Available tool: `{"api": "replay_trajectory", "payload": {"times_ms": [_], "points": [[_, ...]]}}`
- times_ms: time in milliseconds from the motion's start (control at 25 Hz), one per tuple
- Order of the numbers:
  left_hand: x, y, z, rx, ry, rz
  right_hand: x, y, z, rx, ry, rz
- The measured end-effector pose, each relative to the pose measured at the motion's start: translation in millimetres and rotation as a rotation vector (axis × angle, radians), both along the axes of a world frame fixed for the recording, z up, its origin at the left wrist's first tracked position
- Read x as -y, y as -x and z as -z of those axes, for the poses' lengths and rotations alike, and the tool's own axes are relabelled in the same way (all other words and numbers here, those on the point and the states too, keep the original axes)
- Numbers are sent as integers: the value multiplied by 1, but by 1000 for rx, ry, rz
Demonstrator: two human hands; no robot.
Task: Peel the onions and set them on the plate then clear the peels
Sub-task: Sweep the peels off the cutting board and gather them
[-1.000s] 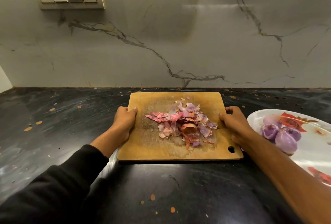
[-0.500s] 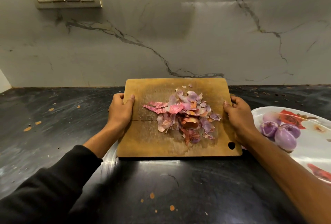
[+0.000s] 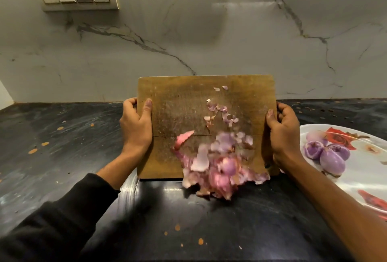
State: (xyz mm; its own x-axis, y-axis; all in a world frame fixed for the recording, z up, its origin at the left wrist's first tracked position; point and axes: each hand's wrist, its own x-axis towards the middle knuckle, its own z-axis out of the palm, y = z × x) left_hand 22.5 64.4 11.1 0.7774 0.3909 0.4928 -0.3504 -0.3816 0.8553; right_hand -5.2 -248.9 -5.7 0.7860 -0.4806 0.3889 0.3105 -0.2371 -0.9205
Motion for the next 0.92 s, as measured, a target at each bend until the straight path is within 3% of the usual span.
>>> {"api": "replay_trajectory", "payload": {"times_ms": [560, 920], "points": [[8, 26, -4, 244, 32, -10, -4, 23, -5, 248, 22, -107], [5, 27, 8, 181, -14, -21, -2, 23, 3, 201, 23, -127]]}}
